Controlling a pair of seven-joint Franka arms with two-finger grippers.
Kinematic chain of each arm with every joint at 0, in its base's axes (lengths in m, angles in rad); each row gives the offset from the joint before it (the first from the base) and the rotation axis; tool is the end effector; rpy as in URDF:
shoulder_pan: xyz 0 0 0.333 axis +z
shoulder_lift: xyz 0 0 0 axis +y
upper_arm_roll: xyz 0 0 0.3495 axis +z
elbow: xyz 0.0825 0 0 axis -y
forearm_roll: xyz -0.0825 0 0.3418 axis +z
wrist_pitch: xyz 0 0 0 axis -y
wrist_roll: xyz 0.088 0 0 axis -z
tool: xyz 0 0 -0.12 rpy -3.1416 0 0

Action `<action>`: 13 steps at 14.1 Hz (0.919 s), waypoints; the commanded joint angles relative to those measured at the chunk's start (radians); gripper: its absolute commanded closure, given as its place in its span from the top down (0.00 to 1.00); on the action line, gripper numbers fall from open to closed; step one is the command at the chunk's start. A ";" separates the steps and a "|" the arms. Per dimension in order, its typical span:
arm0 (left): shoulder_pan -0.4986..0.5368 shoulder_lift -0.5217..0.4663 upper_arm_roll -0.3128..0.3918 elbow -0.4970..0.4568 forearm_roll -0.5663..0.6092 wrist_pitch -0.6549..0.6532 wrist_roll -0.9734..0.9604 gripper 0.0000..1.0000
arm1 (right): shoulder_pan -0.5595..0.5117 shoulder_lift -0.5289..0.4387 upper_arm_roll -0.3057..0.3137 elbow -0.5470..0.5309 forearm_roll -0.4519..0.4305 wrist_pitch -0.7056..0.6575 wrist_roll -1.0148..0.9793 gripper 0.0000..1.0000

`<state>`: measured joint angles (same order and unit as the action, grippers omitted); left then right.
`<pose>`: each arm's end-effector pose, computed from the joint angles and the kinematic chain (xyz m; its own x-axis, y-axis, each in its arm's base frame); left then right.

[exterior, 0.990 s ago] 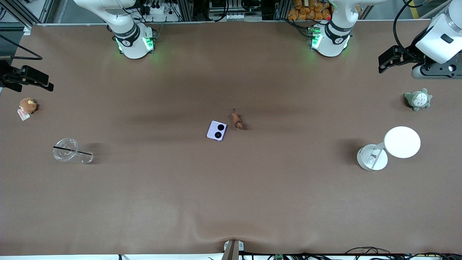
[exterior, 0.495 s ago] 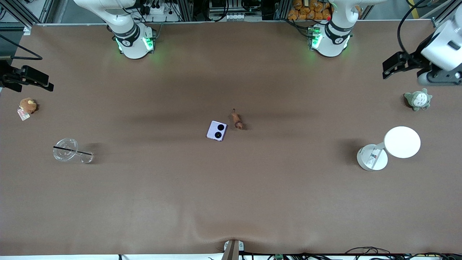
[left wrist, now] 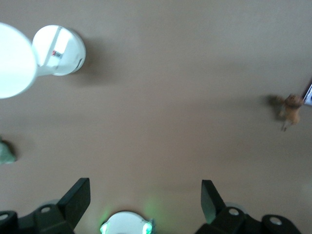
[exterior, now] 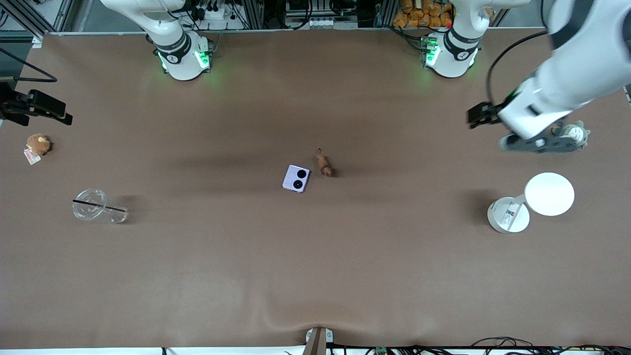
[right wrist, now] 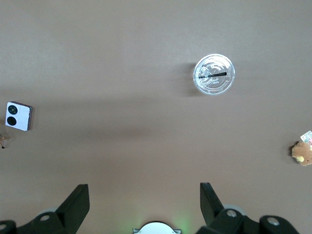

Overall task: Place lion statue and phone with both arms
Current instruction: 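Reach the left gripper toward the small brown lion figurine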

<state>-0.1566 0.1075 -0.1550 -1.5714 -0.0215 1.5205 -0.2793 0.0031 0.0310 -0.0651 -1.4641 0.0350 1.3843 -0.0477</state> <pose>0.5107 -0.1624 0.5851 0.9865 -0.0312 -0.1608 -0.0326 -0.9994 -0.0067 0.5014 -0.0257 0.6590 0.9940 -0.0077 -0.1087 -0.0119 -0.9992 -0.0381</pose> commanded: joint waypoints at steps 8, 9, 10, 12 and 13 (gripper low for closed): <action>-0.262 0.233 0.002 0.030 -0.008 0.292 -0.403 1.00 | -0.009 0.004 0.005 0.007 -0.006 0.002 -0.006 1.00; -0.280 0.257 0.002 0.031 -0.008 0.323 -0.435 1.00 | -0.009 0.004 0.005 0.007 -0.006 0.002 -0.006 1.00; -0.294 0.279 0.002 0.031 -0.008 0.352 -0.463 1.00 | -0.009 0.006 0.005 0.007 -0.006 0.002 -0.006 1.00; -0.334 0.322 0.002 0.030 -0.003 0.420 -0.520 1.00 | -0.009 0.009 0.005 0.008 -0.007 0.002 -0.006 1.00; -0.360 0.346 0.003 0.028 0.002 0.446 -0.561 1.00 | -0.009 0.009 0.005 0.008 -0.007 0.002 -0.005 1.00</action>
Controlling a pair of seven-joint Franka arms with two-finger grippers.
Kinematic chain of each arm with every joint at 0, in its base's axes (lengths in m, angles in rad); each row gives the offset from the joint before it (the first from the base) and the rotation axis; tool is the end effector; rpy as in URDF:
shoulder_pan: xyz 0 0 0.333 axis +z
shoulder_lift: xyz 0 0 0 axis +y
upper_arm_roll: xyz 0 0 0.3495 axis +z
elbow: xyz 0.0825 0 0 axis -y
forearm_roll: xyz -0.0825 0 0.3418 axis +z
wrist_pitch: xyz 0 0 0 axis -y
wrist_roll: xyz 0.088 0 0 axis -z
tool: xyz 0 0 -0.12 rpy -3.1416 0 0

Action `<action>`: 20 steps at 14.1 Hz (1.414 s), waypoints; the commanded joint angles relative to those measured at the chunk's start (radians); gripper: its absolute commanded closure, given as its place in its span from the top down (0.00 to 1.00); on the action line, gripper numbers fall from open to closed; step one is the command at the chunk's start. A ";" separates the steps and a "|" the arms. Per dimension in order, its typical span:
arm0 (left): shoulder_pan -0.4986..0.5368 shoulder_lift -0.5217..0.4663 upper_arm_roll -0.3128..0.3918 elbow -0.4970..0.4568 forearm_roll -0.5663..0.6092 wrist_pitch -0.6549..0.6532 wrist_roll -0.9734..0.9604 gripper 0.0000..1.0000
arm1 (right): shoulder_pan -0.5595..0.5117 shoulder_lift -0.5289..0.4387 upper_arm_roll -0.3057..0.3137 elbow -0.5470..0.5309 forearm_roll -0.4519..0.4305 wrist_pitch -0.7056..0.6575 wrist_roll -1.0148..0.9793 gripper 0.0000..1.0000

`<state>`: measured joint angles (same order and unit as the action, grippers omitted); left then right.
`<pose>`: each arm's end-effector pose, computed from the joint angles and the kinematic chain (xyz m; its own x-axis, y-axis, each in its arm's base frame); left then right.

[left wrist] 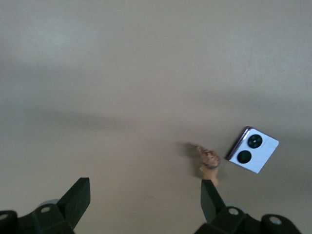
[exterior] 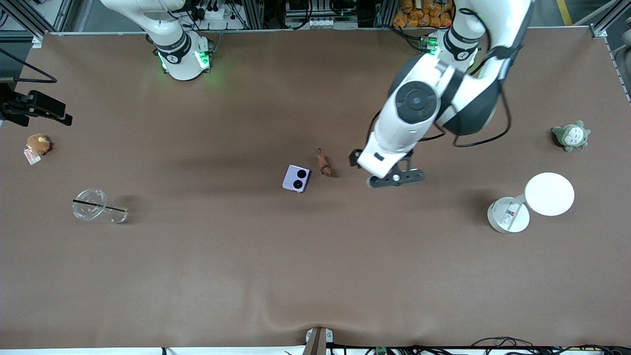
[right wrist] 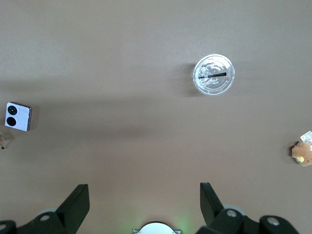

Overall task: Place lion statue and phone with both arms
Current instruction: 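Lower and close the left gripper on the lion while the right gripper reaches out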

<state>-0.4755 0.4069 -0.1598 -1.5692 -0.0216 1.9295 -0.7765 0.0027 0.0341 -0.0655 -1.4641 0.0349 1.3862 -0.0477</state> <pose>0.5250 -0.3705 0.4413 0.9835 0.1581 -0.0883 0.1613 -0.9865 0.0294 0.5026 -0.0262 0.6576 0.9939 -0.0086 -0.1099 -0.0128 -0.9992 -0.0378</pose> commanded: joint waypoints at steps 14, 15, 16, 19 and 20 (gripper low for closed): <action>-0.212 0.299 0.014 0.026 0.057 0.312 -0.457 1.00 | 0.007 0.036 0.006 0.008 -0.009 0.002 0.008 1.00; -0.212 0.303 0.014 0.021 0.066 0.312 -0.475 1.00 | 0.008 0.041 0.007 0.008 -0.009 0.004 0.018 1.00; -0.212 0.308 0.014 0.018 0.068 0.312 -0.483 1.00 | 0.013 0.043 0.007 0.008 -0.007 0.014 0.052 1.00; -0.212 0.328 0.014 0.021 0.068 0.312 -0.486 0.77 | 0.020 0.055 0.009 0.008 -0.001 0.071 0.230 1.00; -0.212 0.332 0.014 0.023 0.066 0.313 -0.486 0.64 | 0.032 0.062 0.009 0.008 -0.001 0.077 0.264 1.00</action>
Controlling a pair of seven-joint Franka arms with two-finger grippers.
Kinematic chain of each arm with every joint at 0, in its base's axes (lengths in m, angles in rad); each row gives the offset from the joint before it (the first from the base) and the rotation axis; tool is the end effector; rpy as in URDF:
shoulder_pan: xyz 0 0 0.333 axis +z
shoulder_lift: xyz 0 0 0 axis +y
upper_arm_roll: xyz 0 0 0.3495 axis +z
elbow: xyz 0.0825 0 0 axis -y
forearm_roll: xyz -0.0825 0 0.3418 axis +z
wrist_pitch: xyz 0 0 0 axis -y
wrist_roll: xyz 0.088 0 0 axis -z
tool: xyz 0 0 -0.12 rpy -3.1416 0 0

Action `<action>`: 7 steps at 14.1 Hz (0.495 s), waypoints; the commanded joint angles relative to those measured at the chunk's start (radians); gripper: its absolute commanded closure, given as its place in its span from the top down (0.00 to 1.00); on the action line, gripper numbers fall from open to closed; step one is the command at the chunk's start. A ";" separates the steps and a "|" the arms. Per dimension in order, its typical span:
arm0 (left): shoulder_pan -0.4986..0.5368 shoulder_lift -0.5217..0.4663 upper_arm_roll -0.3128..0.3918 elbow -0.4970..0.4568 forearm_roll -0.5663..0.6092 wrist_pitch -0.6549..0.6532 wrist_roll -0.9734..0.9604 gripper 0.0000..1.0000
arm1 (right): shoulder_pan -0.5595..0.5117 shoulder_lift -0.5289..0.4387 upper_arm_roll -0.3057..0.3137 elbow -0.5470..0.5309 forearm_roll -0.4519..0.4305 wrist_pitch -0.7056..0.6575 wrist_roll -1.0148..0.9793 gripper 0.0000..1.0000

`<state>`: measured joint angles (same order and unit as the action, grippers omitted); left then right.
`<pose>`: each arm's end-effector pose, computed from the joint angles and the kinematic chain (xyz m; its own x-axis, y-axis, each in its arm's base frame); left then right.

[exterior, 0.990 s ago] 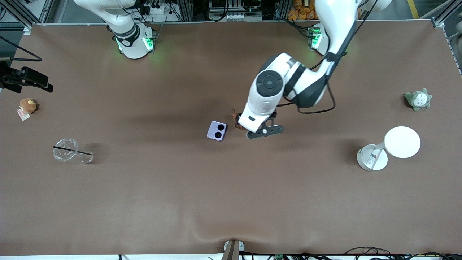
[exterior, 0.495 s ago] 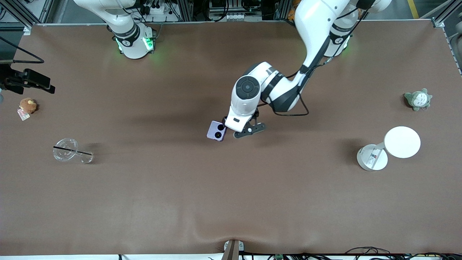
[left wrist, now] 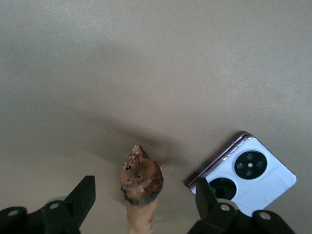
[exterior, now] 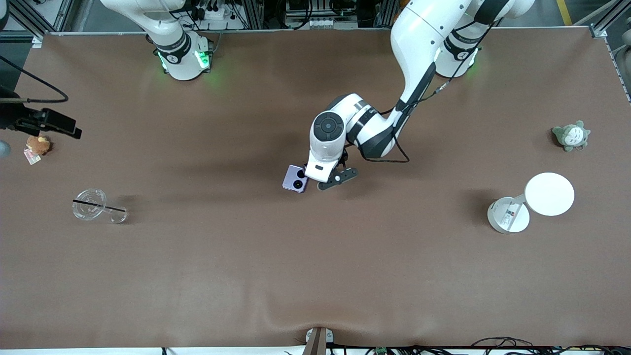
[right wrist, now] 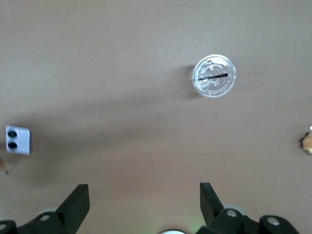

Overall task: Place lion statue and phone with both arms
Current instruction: 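Lower and close the left gripper on the lion while the right gripper reaches out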

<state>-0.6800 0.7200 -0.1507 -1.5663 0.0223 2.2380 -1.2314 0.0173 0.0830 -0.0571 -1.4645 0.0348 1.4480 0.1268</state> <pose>0.4772 -0.4944 0.2595 0.9085 0.4079 -0.0912 0.4086 -0.9127 -0.0115 0.5264 -0.0149 0.6369 0.9816 -0.1616 -0.1022 -0.1642 -0.9863 -0.0173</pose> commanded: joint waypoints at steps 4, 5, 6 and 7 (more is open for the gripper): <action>-0.003 0.016 0.010 0.020 0.030 0.003 -0.010 0.00 | 0.113 0.061 0.000 0.010 -0.001 0.020 0.207 1.00; 0.010 0.006 0.011 0.020 0.053 -0.004 -0.002 0.00 | 0.131 0.075 0.000 0.010 -0.001 0.034 0.281 1.00; 0.025 -0.001 0.013 0.022 0.085 -0.011 0.032 0.00 | 0.148 0.086 0.000 0.009 0.003 0.050 0.347 1.00; 0.048 -0.016 0.011 0.020 0.102 -0.023 0.077 0.00 | 0.168 0.110 0.002 0.009 0.007 0.058 0.399 1.00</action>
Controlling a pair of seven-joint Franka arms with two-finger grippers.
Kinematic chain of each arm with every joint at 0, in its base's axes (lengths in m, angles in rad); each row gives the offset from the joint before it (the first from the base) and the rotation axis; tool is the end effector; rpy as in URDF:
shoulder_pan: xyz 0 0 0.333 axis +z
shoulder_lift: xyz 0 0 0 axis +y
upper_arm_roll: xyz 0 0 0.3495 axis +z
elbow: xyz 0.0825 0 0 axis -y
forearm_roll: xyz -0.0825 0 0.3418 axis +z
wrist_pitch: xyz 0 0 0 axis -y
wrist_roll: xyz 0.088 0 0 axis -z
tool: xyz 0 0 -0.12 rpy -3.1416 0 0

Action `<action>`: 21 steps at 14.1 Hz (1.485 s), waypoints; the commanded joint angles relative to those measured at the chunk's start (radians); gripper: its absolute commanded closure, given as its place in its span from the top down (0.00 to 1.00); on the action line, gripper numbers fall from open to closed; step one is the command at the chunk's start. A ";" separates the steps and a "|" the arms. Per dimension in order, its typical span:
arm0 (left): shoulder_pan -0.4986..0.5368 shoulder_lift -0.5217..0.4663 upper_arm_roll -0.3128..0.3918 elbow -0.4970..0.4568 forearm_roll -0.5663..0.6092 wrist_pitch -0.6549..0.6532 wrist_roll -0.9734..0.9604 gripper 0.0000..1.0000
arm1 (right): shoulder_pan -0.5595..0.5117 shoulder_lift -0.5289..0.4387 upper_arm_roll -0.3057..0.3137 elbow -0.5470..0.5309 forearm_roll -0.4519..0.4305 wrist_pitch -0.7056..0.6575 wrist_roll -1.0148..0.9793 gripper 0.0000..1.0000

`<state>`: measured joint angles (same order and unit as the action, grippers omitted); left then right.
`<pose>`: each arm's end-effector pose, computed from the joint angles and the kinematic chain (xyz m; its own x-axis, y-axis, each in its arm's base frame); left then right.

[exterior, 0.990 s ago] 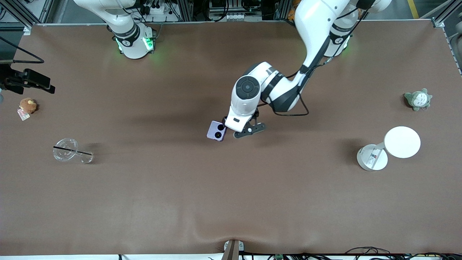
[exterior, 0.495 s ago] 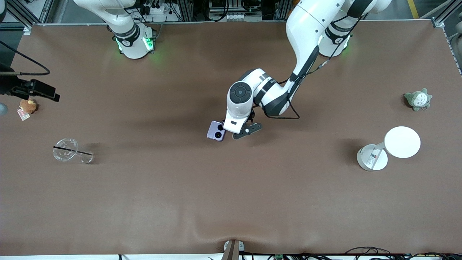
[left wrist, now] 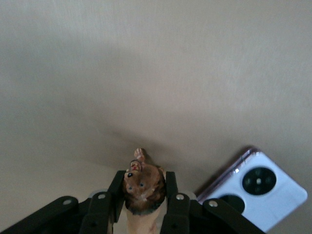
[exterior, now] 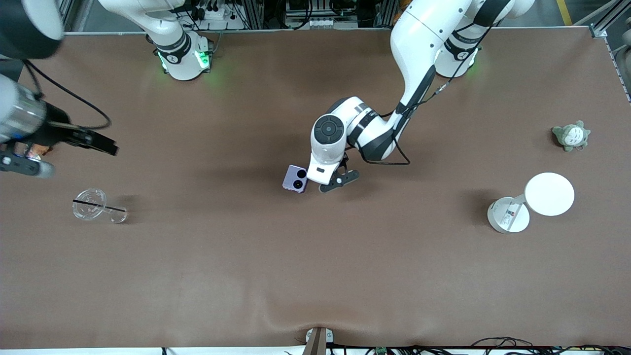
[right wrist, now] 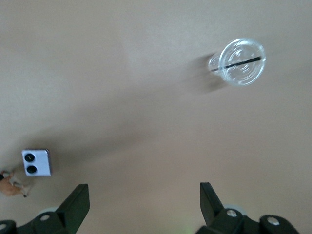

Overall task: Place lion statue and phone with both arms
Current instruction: 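Carry the lion toward the white lamp while the right gripper grasps the phone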

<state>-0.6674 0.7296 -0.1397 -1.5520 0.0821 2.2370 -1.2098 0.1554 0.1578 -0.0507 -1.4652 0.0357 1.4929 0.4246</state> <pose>0.4921 -0.4842 0.2577 0.9261 0.3749 -0.0413 0.3742 -0.9270 -0.0233 0.5499 0.0648 0.5995 0.9409 -0.3130 -0.1294 -0.3121 -0.9496 0.0281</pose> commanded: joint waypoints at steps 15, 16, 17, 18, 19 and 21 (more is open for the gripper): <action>0.429 -0.145 -0.001 -0.140 0.231 -0.093 0.645 0.00 | 0.470 0.468 -0.005 -0.023 0.205 0.433 0.088 1.00; 0.448 -0.154 -0.001 -0.155 0.235 -0.091 0.674 0.00 | 0.478 0.476 -0.005 -0.036 0.205 0.470 0.089 1.00; 0.478 -0.160 -0.003 -0.169 0.235 -0.091 0.706 0.00 | 0.478 0.480 -0.005 -0.047 0.205 0.486 0.089 1.00; 0.503 -0.170 -0.003 -0.184 0.238 -0.089 0.737 0.00 | 0.478 0.494 -0.005 -0.047 0.205 0.495 0.089 1.00; 0.529 -0.179 -0.003 -0.197 0.239 -0.086 0.775 0.00 | 0.478 0.505 -0.005 -0.047 0.205 0.504 0.089 1.00; 0.581 -0.183 -0.009 -0.212 0.239 -0.073 0.840 0.00 | 0.483 0.531 -0.005 -0.049 0.205 0.549 0.095 1.00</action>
<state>-0.1337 0.5902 -0.1320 -1.7095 0.2986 2.1521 -0.4153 0.6317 0.6724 -0.0461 -1.5128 0.2231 2.0081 0.5346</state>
